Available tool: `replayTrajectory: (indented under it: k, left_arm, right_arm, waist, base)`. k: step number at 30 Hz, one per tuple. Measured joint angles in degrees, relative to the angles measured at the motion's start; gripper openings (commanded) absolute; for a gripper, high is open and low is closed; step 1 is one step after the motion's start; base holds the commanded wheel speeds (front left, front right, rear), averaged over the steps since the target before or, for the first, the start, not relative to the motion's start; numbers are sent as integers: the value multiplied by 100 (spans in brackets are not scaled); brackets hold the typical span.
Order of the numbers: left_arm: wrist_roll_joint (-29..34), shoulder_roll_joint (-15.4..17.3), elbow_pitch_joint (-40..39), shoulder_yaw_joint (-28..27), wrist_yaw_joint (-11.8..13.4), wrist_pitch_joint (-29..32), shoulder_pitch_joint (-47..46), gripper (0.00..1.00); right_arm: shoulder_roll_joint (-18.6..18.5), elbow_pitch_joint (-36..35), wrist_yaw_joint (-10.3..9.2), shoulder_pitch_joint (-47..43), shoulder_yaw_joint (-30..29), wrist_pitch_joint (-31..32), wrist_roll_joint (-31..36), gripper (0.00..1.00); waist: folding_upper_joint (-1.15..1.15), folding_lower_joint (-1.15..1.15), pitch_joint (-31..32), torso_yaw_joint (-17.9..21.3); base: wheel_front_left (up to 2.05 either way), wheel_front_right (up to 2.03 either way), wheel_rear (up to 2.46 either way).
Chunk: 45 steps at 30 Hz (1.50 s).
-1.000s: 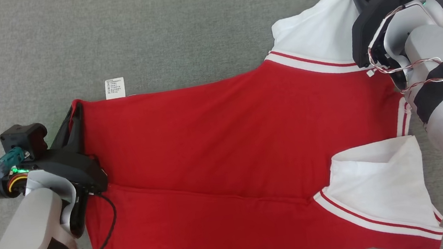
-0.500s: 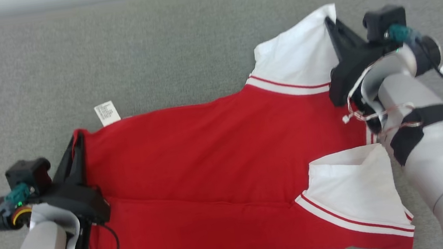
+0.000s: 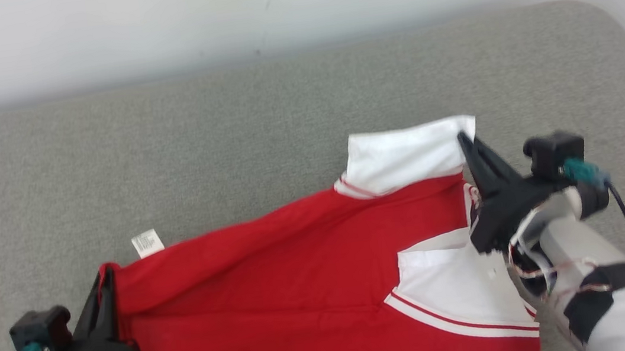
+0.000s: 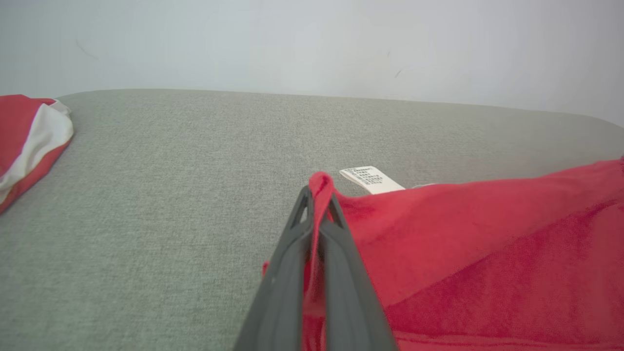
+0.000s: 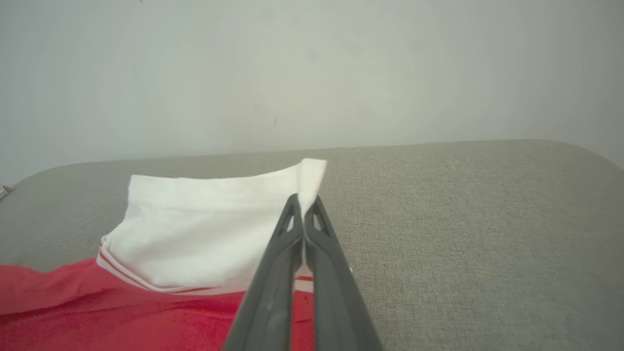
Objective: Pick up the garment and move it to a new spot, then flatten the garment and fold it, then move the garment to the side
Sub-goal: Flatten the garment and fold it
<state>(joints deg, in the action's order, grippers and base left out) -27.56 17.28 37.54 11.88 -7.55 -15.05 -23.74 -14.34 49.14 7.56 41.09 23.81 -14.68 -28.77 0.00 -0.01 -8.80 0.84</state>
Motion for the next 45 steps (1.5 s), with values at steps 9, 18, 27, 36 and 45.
replayTrajectory:
  k: [9, 18, 27, 36, 45]
  left_arm:
    - [249, -221, -265, -516, 0, 0, 895, 0]
    - [403, -408, -333, -756, 0, 0, 1449, 0]
    - [553, -559, -328, -877, 0, 0, 1798, 0]
    - [915, -717, -459, -1315, 0, 0, 1919, 100]
    - [1726, -1050, -1233, -2079, 250, 0, 2349, 100]
  right_arm:
    - [-15, -942, 0, -1533, -333, -1, -307, 0]
    - [202, -1224, 0, -2524, -751, 57, -277, 0]
    - [356, -1255, 0, -2944, -1072, 105, -23, 0]
    - [450, -1282, 0, -3032, -1272, 240, 136, 100]
    - [485, -1454, 0, -3180, -1900, 93, 432, 100]
  waist:
    - [0, 0, 440, 257]
    - [-1, 0, 722, 381]
    - [0, 1, 814, 407]
    - [0, 2, 772, 371]
    - [0, 2, 788, 337]
  base:
    - [0, 0, 0]
    - [0, 0, 0]
    - [0, 0, 0]
    - [0, 0, 0]
    - [0, 0, 0]
